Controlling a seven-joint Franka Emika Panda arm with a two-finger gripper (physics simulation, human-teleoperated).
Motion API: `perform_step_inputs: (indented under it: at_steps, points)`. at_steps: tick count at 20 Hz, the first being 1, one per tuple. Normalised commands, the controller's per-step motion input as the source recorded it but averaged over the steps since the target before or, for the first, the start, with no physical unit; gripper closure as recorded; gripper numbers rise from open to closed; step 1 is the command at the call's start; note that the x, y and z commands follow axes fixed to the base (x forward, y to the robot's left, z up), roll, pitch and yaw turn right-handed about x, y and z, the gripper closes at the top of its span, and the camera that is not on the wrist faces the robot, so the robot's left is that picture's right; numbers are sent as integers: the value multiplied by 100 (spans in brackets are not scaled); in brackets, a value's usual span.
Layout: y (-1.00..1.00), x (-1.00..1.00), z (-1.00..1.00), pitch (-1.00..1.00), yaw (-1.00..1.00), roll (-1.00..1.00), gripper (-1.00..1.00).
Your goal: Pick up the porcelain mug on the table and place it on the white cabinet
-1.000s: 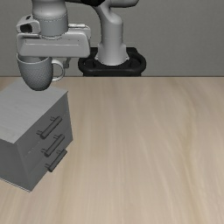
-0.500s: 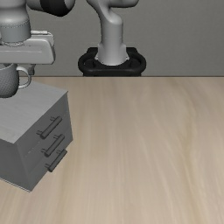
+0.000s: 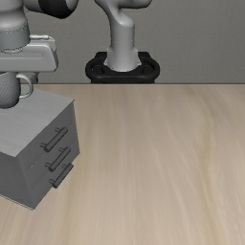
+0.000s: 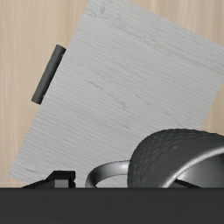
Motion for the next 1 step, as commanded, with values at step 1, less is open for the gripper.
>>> perform_step_inputs:
  at_steps: [1]
  points:
    - [0, 0, 0, 0, 0, 0, -100]
